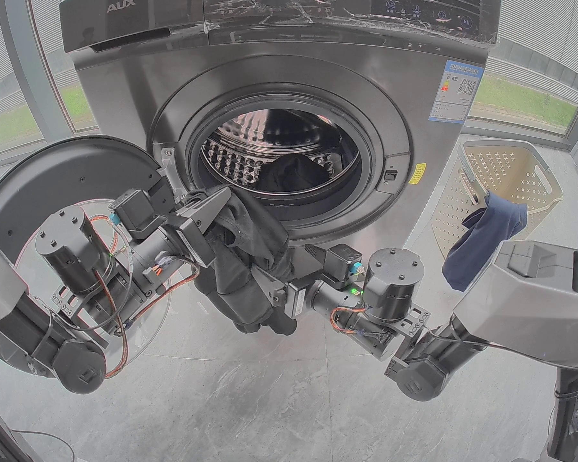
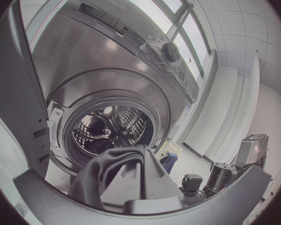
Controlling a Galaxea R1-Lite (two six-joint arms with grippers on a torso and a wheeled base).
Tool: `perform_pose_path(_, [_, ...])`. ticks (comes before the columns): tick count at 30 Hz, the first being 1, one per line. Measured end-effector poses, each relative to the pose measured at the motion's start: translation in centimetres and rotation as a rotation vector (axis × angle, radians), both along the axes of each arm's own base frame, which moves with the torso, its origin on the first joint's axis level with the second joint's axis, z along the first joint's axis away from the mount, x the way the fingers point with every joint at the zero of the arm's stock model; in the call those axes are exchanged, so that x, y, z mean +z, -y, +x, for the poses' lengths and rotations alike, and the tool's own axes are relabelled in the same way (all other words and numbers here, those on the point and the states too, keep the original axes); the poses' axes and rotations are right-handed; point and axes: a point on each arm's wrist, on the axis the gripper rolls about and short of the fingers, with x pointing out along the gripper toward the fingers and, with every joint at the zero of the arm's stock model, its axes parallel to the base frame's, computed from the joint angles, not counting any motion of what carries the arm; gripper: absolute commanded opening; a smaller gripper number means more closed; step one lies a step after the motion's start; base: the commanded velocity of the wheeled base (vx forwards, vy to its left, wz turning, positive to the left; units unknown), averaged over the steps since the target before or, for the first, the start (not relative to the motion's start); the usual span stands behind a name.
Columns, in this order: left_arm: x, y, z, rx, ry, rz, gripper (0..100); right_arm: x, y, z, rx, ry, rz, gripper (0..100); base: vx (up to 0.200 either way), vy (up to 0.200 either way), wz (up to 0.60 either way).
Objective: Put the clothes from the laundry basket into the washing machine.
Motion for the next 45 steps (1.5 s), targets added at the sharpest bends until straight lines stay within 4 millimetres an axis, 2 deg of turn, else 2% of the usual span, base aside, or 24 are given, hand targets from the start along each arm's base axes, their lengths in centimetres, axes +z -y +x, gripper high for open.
perform_pose_path(6, [0.1, 0.0, -0.1, 0.0, 0.001, -0.001, 0, 0.2, -0.6, 2.4, -0.024, 0.047, 0.039, 100, 0.0, 0.0, 0.0])
perform_pose_path(7, [0.1, 0.0, -0.1, -0.001, 0.001, -0.002, 0, 0.2, -0.7, 2.7, -0.028, 0.054, 0.045, 0, 0.0, 0.0, 0.0])
perform_pose_path(11, [0.0, 0.0, -0.1, -0.002, -0.001, -0.001, 0, 0.3, -0.8, 3.4, -0.035, 0.074, 0.066, 0, 0.0, 0.0, 0.0])
perform_pose_path(17, [-0.2, 0.0, -0.1, -0.002, -0.01, 0.004, 0, 0.5, -0.9, 3.3, -0.032, 0.076, 0.069, 0, 0.0, 0.0, 0.0])
perform_pose_path(26, [-0.8, 0.1, 0.0, -0.006, -0.027, 0.014, 0, 2.3, 0.7, 1.4, -0.029, 0.067, 0.064, 0, 0.0, 0.0, 0.0])
perform_pose_path(30, [-0.9, 0.2, 0.0, -0.007, -0.032, 0.017, 0, 2.4, 1.5, 0.3, -0.027, 0.046, 0.045, 0, 0.0, 0.0, 0.0])
perform_pose_path(31, [-0.9, 0.3, 0.0, -0.009, -0.031, 0.017, 0, 2.2, 1.8, 0.0, -0.027, 0.035, 0.036, 100, 0.0, 0.0, 0.0])
perform_pose_path(37, [-0.4, 0.3, -0.1, -0.012, -0.014, 0.007, 0, 1.2, 2.2, -0.3, -0.021, 0.003, 0.007, 100, 0.0, 0.0, 0.0])
perform_pose_path(45, [0.2, 0.3, -0.3, -0.014, 0.006, -0.004, 0, -1.0, 1.5, 0.3, 0.001, -0.027, -0.031, 100, 0.0, 0.0, 0.0])
